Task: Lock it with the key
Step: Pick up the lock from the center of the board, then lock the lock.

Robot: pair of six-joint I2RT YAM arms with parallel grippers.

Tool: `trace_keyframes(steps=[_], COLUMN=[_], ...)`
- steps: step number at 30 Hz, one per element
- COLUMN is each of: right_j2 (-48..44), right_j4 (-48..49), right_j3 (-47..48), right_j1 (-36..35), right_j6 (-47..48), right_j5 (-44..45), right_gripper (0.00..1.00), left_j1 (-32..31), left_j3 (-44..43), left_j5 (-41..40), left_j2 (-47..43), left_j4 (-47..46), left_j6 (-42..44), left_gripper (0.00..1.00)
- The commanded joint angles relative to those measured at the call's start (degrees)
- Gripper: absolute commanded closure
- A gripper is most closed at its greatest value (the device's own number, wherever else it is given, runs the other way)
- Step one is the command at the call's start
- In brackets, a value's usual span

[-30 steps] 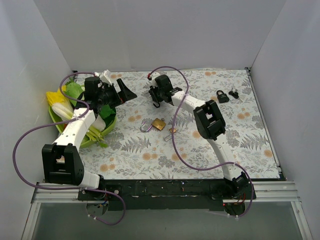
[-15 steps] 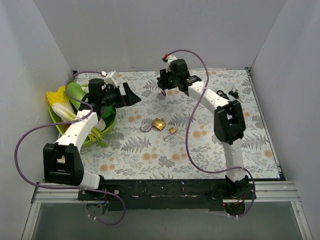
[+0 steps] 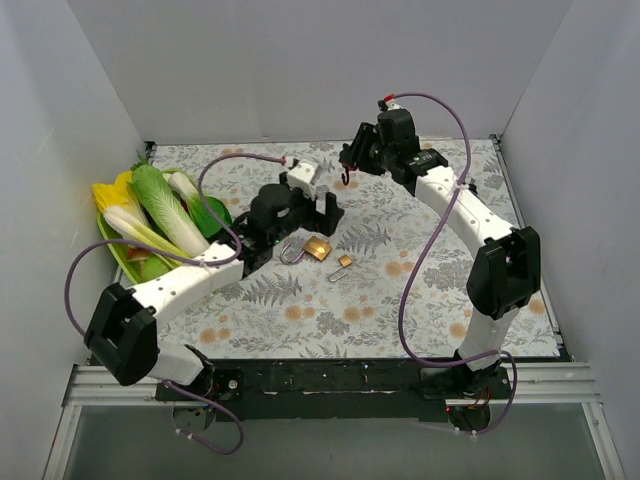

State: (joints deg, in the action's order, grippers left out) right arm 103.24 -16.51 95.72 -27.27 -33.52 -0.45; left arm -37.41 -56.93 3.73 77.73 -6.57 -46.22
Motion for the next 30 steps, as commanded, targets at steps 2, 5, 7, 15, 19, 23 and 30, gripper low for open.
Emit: trace_keyframes(steps=[2, 5, 7, 15, 19, 23, 30], right_j2=[-3.22, -4.54, -5.41, -5.86, -6.04, -6.12, -6.82], right_j4=[-1.41, -1.77, -1.86, -2.91, -3.08, -3.44, -2.65], right_j3=[-0.71, -2.2, -3.08, -4.23, -4.14, -4.4, -5.89], right_j1=[-0.51, -0.51, -0.51, -0.77, -0.77, -0.77, -0.77], right_j6=[-5.68, -7.43, -8.4, -12.0, -12.27, -12.71, -14.29], right_j5=[3.87, 2.91, 2.21, -1.31, -2.36, -3.15, -5.78], right_gripper=[0.99, 0.99, 0.99, 0.99, 0.99, 0.99, 0.99], left_j1=[-10.74, -12.77, -13.13, -14.1, -14.27, -14.27, -14.27], left_j3=[-4.33, -6.26, -7.49, -10.83, -11.45, -12.07, -12.68], left_j5=[-22.96, -29.36, -31.84, -37.47, -38.36, -38.18, -38.53], left_j2=[7.42, 11.2, 13.83, 18.5, 19.91, 20.61, 21.06], left_j4=[-7.93, -11.62, -12.77, -16.37, -16.37, -16.55, -14.53], left_j6=[4.28, 7.62, 8.16, 11.67, 13.16, 14.57, 15.02], left_gripper=[0.1, 0.1, 0.13, 0.28, 0.38, 0.62, 1.0])
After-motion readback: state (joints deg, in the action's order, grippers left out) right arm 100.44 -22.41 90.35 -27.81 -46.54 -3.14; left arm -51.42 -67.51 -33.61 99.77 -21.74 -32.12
